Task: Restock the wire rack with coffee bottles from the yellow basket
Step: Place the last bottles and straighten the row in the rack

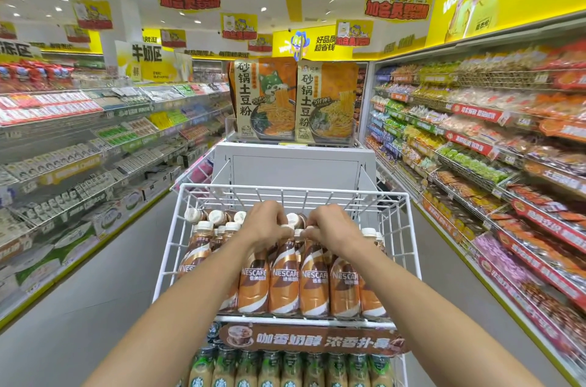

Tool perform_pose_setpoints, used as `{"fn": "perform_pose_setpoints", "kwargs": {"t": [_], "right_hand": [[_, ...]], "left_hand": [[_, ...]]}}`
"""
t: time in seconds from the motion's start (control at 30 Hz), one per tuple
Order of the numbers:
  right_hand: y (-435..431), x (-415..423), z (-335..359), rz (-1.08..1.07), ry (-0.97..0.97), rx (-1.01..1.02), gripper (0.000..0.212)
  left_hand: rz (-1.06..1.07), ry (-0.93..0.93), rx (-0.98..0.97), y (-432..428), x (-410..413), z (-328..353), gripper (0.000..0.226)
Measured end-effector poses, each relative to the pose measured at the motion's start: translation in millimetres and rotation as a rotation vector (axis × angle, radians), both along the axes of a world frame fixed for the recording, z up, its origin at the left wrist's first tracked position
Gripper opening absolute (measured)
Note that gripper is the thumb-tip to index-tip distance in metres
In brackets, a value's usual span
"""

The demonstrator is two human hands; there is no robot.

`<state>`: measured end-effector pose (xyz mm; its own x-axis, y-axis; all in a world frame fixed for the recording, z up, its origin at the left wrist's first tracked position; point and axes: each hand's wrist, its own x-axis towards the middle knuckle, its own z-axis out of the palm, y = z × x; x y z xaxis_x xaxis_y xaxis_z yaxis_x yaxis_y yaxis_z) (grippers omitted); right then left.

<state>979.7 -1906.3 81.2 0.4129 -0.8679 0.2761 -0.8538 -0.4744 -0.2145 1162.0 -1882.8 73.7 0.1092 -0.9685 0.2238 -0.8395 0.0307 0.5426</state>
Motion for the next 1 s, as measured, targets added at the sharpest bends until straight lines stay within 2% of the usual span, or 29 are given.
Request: {"fn": "perform_pose_setpoints", "kwargs": {"t": [0.23,0.4,0.6,0.7,0.77,0.87,0.93,1.0], "right_hand": [[5,3,0,-0.024,-0.003,-0.033,0.034],[7,6,2,-0.043,0.027,-0.028,0.039],[6,6,1,-0.039,0.051,-0.061,0.035],[6,3,-1,-0.025,0.05,-0.088,0.037],[4,-3,-1,0.019,0.01,-0.103,0.043],[0,-30,6,0.056,-0.154,-0.171,0.044],[-7,-61,14,0.023,-0.175,-0.234,0.043],[-10,-94,17,-0.029,-0.101,-0.204,0.044]], "left_hand": [[-0.018,0.043,0.017,1,2,3,0.021],[0.043,0.025,-0.066,11,-7,-5,0.036],[0.068,0.056,-0.097,12,-13,-6,0.016],[0.055,0.047,-0.095,14,-15,-4,0.02],[0.031,0.072,-0.116,17,-10,0,0.026],[0.018,0.141,-0.214,34,14,14,0.038],[0.081,0.125,-0.294,48,45,24,0.032],[0.178,0.09,-0.346,61,79,29,0.017]]}}
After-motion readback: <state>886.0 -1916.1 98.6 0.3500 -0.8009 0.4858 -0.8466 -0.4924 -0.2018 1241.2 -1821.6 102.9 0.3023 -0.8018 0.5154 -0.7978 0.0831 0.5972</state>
